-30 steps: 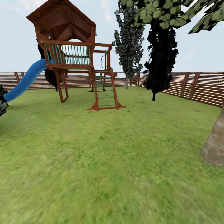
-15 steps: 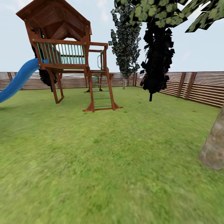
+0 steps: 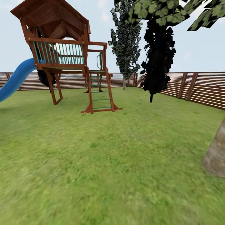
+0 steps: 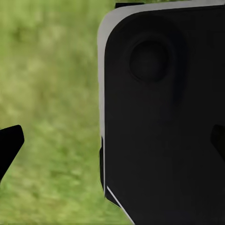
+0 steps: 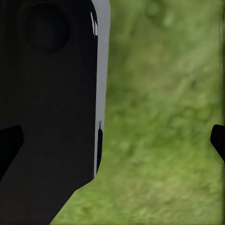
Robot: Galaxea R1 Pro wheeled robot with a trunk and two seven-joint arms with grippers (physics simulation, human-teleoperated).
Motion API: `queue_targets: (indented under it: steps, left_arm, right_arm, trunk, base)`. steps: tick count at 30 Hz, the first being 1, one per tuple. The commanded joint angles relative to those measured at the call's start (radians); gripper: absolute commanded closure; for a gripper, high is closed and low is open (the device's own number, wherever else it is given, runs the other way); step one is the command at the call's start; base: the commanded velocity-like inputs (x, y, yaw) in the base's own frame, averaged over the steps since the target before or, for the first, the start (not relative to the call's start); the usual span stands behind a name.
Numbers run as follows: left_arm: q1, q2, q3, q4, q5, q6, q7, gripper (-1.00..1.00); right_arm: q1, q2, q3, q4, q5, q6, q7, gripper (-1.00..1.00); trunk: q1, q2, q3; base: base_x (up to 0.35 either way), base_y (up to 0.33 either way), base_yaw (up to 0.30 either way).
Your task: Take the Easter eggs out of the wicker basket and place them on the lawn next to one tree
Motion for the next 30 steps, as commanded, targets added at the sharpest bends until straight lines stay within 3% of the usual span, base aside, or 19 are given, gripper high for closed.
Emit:
queue_targets:
  steps: [1, 30]
  left_arm:
    - [0.001, 0.000, 0.001, -0.002, 0.000, 0.001, 0.000, -1.00]
    - [0.001, 0.000, 0.001, -0.002, 0.000, 0.001, -0.001, -1.00]
  right_arm:
    - [-0.001, 0.000, -0.001, 0.001, 0.008, 0.000, -0.001, -1.00]
    - [-0.001, 0.000, -0.001, 0.001, 0.008, 0.001, -0.001, -1.00]
  trunk:
    - [0.001, 0.000, -0.001]
    - [0.001, 0.000, -0.001]
  base:
    - [0.294, -0.118, 0.000]
    - [0.294, -0.118, 0.000]
